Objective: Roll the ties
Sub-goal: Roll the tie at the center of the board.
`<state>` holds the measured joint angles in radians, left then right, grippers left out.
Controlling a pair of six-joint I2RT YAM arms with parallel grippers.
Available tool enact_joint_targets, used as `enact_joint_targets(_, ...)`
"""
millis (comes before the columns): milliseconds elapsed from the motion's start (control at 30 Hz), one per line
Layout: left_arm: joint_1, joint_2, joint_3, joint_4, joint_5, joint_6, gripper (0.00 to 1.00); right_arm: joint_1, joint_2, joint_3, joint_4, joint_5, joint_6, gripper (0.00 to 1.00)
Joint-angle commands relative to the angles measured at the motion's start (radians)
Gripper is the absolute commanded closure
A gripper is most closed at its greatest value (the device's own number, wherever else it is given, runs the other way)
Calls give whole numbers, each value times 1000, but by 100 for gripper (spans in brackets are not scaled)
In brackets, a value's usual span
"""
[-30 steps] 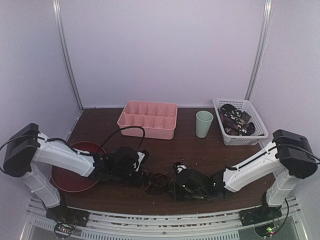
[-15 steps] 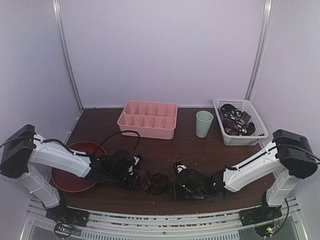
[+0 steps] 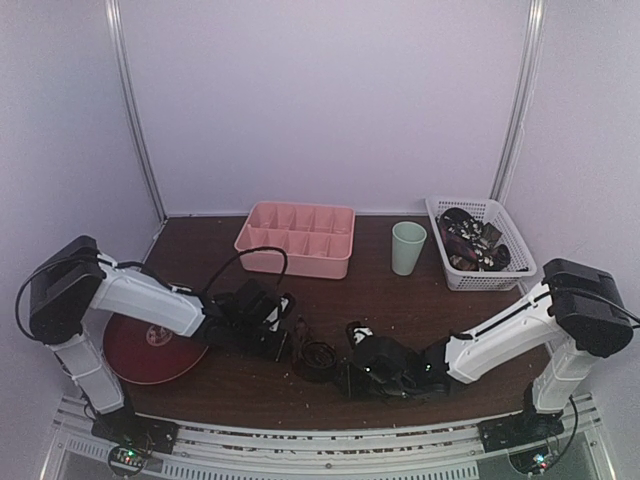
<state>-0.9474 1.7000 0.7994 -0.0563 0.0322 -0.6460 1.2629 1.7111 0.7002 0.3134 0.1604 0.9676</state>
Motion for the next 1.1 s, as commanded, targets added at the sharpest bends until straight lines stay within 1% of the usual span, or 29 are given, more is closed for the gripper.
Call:
enact_joint_targets(0, 6, 29, 79, -19, 23, 85, 89, -14, 23, 6, 20, 27, -27, 70)
enact_joint_targets(67, 14, 34, 96, -30, 17, 98, 86, -22, 28, 7, 21, 24, -30, 70)
enact_joint_targets(233, 84, 55, 102, -29, 44, 109, 85, -42, 36, 4, 25, 23, -32, 70)
enact_joint_targets(300, 95, 64, 113, -27, 54, 128, 85, -49, 38, 4, 29, 22, -33, 70)
enact_joint_targets(433, 104, 109, 189, -71, 53, 180, 85, -61, 45, 12, 31, 17, -42, 70)
enact_joint_targets(533, 115, 159, 246, -80, 89, 206, 84, -70, 50, 20, 31, 15, -50, 70)
enact_joint_targets(633, 121, 205, 291, -107, 96, 217, 84, -77, 57, 21, 30, 13, -52, 71)
enact_joint_targets(767, 122, 220, 299, -59, 187, 245, 84, -93, 67, 24, 32, 8, -59, 71)
enact_joint_targets(867, 122, 215, 296, -18, 289, 309, 78, -113, 64, 20, 31, 5, -66, 70)
enact_joint_targets(967, 122, 219, 298, -17, 345, 375, 71, -135, 59, 19, 34, 4, -81, 70)
enact_joint_targets(1000, 123, 226, 307, -34, 343, 394, 69, -140, 59, 20, 33, 2, -84, 70)
enact_joint_targets(1067, 130, 239, 325, -85, 250, 394, 68, -148, 58, 18, 35, -2, -89, 70)
